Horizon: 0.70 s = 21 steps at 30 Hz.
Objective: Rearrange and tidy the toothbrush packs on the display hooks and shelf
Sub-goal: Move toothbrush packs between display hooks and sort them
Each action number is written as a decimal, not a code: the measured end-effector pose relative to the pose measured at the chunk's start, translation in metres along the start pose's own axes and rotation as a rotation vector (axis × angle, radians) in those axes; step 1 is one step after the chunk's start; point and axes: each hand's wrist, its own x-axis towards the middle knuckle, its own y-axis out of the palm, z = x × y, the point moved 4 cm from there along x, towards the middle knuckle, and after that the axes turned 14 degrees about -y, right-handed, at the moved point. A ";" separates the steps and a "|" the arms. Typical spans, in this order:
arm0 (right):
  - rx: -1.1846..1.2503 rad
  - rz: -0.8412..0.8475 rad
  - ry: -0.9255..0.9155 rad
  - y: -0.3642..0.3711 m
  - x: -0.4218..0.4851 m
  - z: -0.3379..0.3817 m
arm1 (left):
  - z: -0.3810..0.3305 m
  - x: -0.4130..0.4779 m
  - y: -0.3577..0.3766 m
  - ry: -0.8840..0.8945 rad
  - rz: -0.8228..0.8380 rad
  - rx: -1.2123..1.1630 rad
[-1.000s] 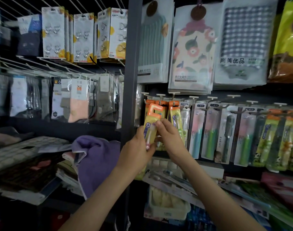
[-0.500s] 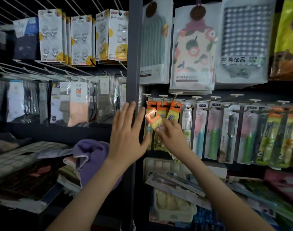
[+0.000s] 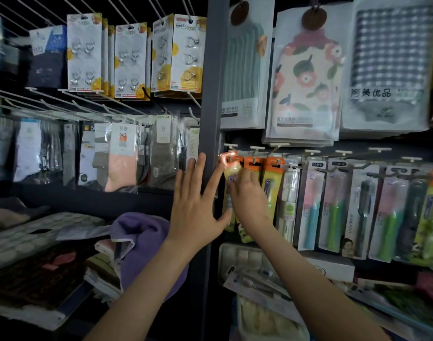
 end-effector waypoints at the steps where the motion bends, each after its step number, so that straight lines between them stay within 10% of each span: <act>1: -0.004 0.001 0.032 0.003 0.002 -0.001 | 0.000 0.000 0.000 0.002 -0.008 0.000; 21: -0.125 0.104 0.010 -0.048 -0.050 -0.048 | -0.048 -0.023 0.004 -0.012 -0.148 0.127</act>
